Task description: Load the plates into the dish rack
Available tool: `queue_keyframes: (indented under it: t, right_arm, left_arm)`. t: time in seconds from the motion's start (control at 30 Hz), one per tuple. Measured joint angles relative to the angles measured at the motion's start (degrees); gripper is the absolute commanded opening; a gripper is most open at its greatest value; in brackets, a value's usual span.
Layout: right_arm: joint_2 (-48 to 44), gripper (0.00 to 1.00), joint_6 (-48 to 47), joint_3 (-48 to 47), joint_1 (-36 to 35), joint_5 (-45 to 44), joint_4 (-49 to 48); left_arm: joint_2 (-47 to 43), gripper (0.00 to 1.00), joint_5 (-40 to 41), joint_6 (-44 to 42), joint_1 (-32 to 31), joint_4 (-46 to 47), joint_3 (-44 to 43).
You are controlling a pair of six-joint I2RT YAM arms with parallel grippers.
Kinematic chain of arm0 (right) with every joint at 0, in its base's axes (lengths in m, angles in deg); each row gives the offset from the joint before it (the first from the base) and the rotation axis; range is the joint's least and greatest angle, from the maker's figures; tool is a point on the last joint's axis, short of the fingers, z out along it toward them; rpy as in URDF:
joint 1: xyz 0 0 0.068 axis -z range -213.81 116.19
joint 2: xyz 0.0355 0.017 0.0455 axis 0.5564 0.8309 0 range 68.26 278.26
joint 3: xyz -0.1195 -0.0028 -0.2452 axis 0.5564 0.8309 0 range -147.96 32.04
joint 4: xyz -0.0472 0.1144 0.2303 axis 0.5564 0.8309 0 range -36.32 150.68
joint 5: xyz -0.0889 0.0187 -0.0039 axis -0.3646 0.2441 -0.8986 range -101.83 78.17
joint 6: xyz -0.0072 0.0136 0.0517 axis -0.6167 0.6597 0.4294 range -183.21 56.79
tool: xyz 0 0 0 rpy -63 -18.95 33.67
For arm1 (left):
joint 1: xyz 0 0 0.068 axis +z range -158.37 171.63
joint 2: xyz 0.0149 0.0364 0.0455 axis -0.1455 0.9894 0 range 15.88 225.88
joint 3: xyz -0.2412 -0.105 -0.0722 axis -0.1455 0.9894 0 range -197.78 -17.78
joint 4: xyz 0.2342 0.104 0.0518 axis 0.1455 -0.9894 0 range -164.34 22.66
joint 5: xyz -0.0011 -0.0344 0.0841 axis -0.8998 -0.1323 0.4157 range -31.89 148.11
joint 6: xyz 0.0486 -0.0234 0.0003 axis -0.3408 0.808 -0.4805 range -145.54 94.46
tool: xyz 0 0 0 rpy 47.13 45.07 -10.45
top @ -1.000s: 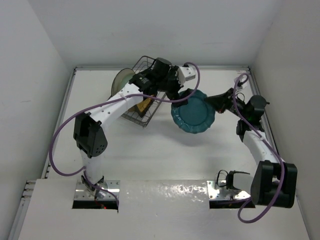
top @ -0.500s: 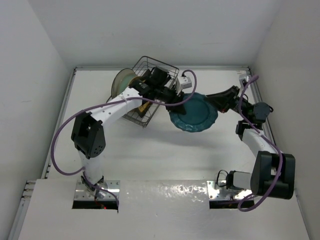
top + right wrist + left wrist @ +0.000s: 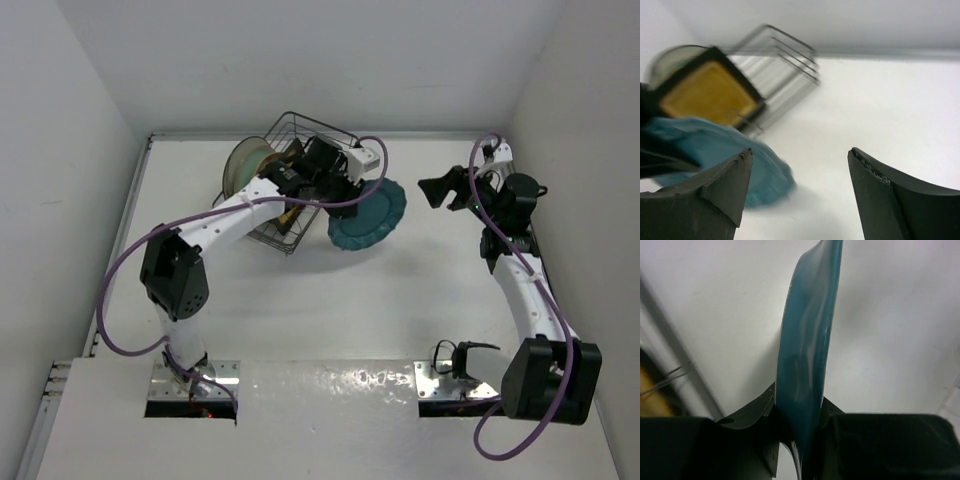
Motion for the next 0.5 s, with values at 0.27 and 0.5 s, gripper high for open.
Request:
queue_keyframes:
  t: [0.27, 0.5]
  right_arm:
    - [-1.2, 0.75, -3.0, 1.4, 0.0, -11.4, 8.3]
    - [-1.5, 0.74, -3.3, 1.6, 0.0, -13.9, 9.6]
  left_arm:
    - [-8.4, 0.00, 21.0, 0.1, 0.0, -3.0, 0.3]
    - [-16.9, 0.00, 37.8, -0.4, 0.0, -1.4, -0.5]
